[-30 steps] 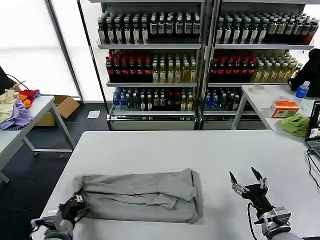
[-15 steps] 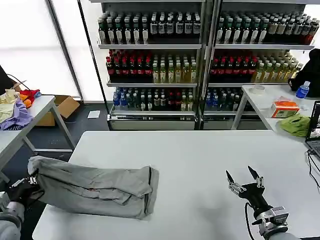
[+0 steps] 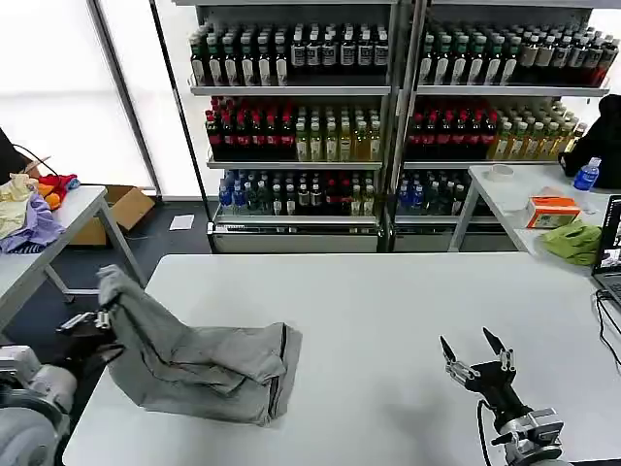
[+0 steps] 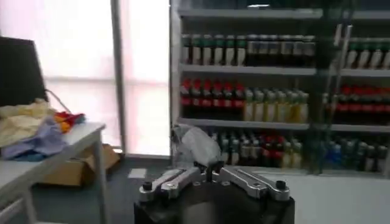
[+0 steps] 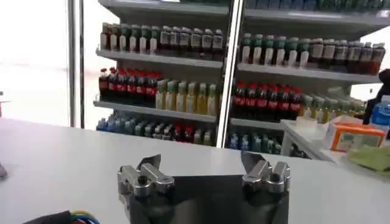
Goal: Fold and organize the clothes.
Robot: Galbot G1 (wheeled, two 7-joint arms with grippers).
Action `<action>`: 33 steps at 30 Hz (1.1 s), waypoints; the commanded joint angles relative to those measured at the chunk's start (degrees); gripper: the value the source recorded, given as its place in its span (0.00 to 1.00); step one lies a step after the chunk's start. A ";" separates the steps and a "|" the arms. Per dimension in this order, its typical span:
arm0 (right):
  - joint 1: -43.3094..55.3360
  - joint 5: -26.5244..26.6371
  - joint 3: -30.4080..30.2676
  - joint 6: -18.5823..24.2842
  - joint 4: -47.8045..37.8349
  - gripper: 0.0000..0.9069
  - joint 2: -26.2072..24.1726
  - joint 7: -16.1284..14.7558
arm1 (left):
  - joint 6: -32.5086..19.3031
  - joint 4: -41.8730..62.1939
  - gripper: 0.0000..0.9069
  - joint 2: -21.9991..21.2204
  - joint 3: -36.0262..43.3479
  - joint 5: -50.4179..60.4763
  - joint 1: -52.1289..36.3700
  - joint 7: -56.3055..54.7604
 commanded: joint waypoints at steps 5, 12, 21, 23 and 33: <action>-0.76 -0.60 0.16 -0.07 0.18 1.00 0.54 0.04 | 0.61 -1.29 0.02 -0.08 26.87 1.20 -7.08 -1.03; -0.18 -1.09 -0.06 -0.35 -0.04 1.00 0.98 0.17 | 0.42 4.94 0.51 -3.16 35.43 6.13 -9.40 2.92; -0.24 -1.90 -0.48 -0.20 -1.18 1.00 2.03 0.07 | 0.70 8.33 1.00 -5.41 36.77 7.60 -11.50 3.01; -0.37 -1.92 -0.44 -0.07 -1.47 1.00 2.27 -0.02 | 1.09 6.61 1.00 -4.58 34.40 5.85 -10.90 3.21; -0.15 -1.31 -0.13 0.19 -1.87 1.00 1.91 -0.12 | 1.96 0.69 1.00 -0.24 17.33 2.28 -4.99 5.19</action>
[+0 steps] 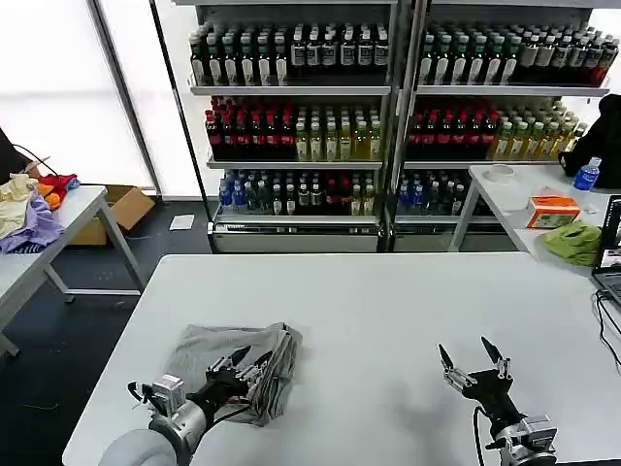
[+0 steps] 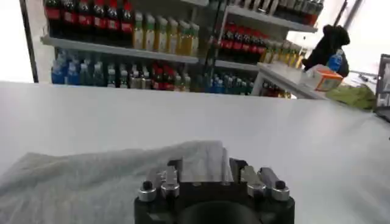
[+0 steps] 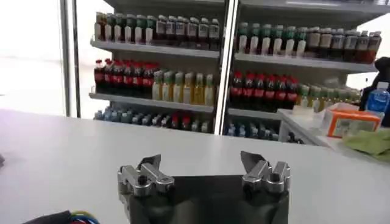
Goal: Fold and organize the clothes.
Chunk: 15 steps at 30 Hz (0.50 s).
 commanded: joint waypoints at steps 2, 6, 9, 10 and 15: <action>-0.19 0.33 0.18 0.21 -0.02 1.00 -0.12 -0.07 | 0.36 -1.42 1.00 2.03 -15.62 -2.12 2.75 1.29; -0.60 0.40 0.06 0.65 -0.05 1.00 -0.24 -0.10 | 1.65 2.83 1.00 2.15 -21.02 -1.78 2.80 1.00; -0.88 0.78 -0.59 0.73 -0.08 1.00 -0.05 -0.11 | 2.47 7.15 1.00 1.97 -21.41 -1.75 4.13 0.54; -0.89 0.75 -0.81 0.77 -0.14 1.00 -0.01 -0.17 | 2.49 7.95 1.00 1.89 -21.18 -1.77 4.33 0.34; -0.64 0.68 -1.60 0.63 0.05 1.00 0.07 0.00 | 2.06 11.47 1.00 0.19 -19.21 -2.00 5.96 -0.66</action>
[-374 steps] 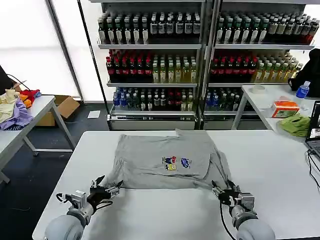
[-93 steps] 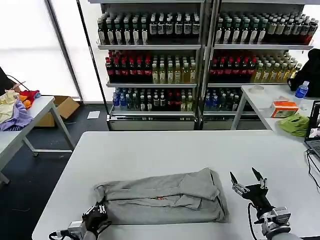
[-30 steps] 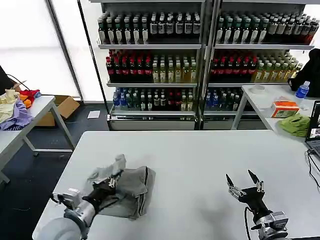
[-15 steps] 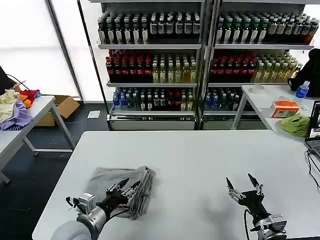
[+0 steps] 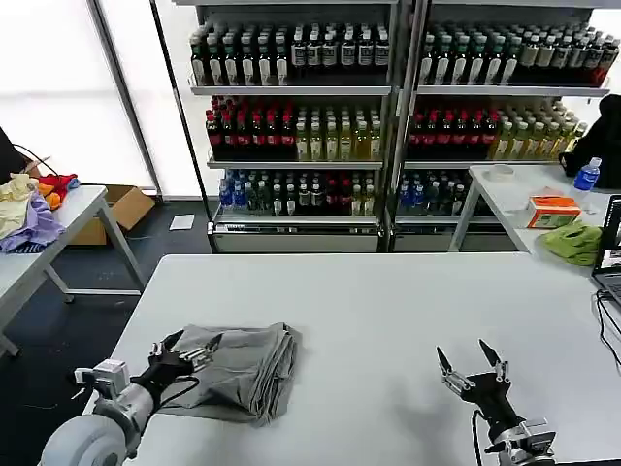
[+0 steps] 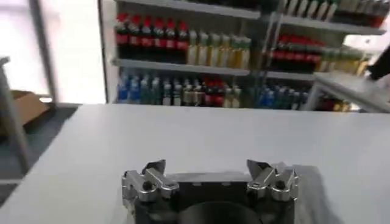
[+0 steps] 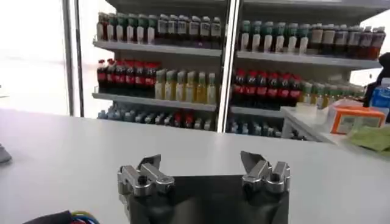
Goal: Fold and organize the clothes.
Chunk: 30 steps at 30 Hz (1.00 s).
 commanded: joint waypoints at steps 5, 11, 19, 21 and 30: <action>-0.11 -0.04 -1.32 -0.08 0.47 1.00 0.27 0.08 | 0.39 9.92 1.00 -2.16 -2.76 -0.54 1.34 -0.70; -0.49 -0.05 -1.03 -0.07 0.85 1.00 0.09 0.02 | 0.13 9.97 0.56 -3.06 -1.96 -1.68 0.38 -0.35; -0.98 -0.24 -0.81 0.20 1.05 1.00 0.52 -0.10 | -0.21 10.83 0.16 -3.96 -1.31 -2.42 0.49 0.12; -1.15 -0.26 -0.67 0.35 1.10 1.00 0.55 -0.12 | -0.27 10.90 0.12 -4.15 -1.31 -2.81 0.54 0.34; -1.47 -0.21 -0.02 0.73 1.33 1.00 0.45 -0.27 | -0.41 8.63 0.02 -6.05 -1.37 -4.17 1.37 0.15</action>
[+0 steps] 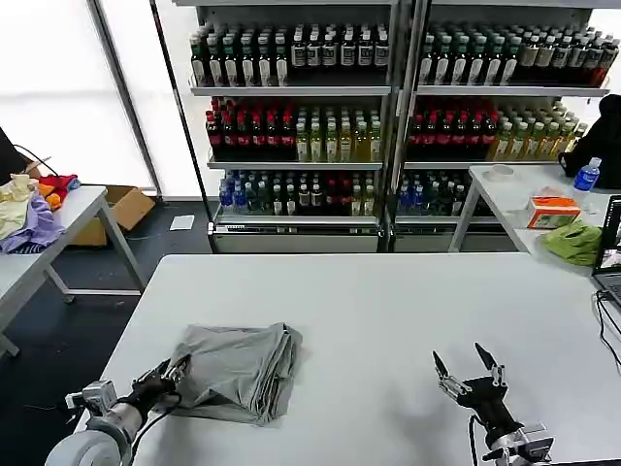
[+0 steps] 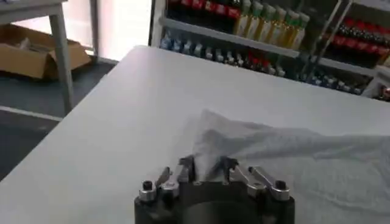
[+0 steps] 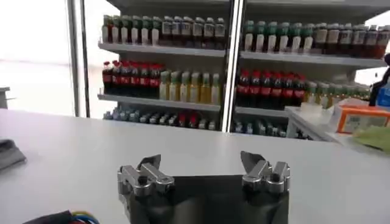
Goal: Fold and organize the clothes.
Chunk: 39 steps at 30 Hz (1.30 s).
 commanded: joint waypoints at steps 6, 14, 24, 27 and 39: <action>0.25 0.06 0.12 0.21 0.16 1.00 -0.10 -0.11 | -1.05 -2.35 0.02 -2.43 -0.38 -1.81 -0.13 -1.63; -0.13 0.70 1.03 0.80 -0.13 1.00 -0.76 -0.28 | -2.09 -3.53 0.02 1.18 -13.02 -5.85 0.29 -1.73; 0.77 1.54 0.60 1.17 -1.17 1.00 -1.53 -0.27 | 0.92 1.25 0.02 7.17 -29.54 -11.89 1.87 1.11; 1.17 1.55 0.29 1.10 -1.06 1.00 -1.48 -0.23 | 1.54 1.80 0.02 9.85 -30.49 -12.21 1.90 1.29; 0.13 4.20 0.99 1.45 -1.80 1.00 -1.19 -0.16 | 2.57 -12.74 0.02 8.49 -26.53 -18.81 0.74 -5.06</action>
